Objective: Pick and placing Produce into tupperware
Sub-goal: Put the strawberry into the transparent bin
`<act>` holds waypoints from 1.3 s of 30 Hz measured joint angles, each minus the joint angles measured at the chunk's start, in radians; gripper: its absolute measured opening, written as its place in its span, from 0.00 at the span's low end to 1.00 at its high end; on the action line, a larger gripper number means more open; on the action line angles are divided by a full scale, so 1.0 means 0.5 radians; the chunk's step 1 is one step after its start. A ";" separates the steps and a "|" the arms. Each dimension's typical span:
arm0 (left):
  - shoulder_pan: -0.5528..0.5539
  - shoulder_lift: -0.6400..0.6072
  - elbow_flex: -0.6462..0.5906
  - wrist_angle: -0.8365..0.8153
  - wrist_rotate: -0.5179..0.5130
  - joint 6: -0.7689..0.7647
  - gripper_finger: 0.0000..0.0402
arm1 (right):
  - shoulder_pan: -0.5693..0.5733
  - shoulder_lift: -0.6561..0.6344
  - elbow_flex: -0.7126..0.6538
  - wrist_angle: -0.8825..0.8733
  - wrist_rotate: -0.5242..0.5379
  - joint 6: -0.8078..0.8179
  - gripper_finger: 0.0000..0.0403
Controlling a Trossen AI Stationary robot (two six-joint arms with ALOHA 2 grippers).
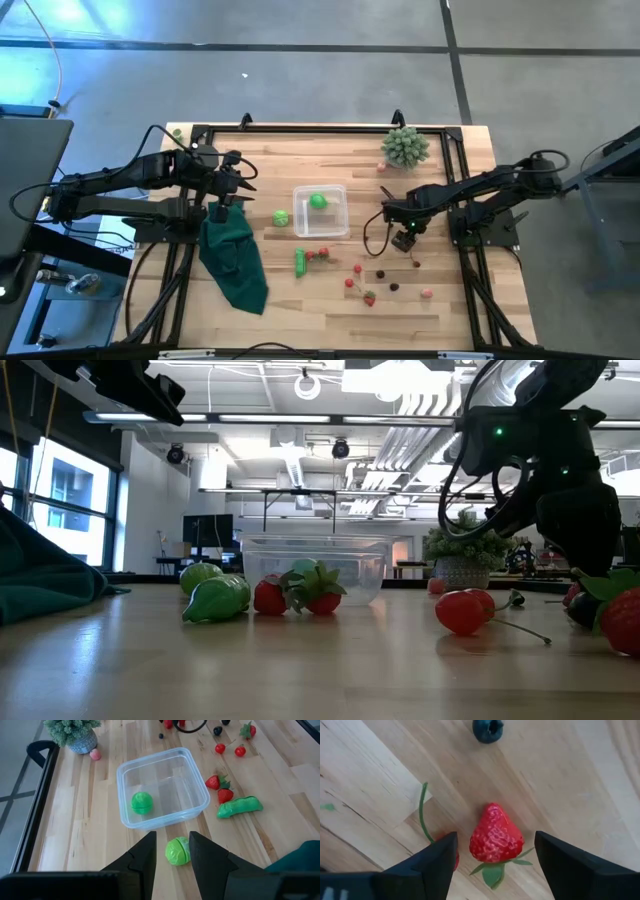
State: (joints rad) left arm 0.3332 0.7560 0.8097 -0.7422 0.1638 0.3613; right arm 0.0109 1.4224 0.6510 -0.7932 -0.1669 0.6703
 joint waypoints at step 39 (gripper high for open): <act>0.000 0.000 0.000 0.000 0.000 0.000 0.26 | -0.062 -0.009 0.014 -0.003 -0.047 0.019 0.34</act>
State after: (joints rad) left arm 0.3332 0.7559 0.8097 -0.7422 0.1639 0.3614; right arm -0.0200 1.4176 0.6581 -0.7947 -0.1906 0.6800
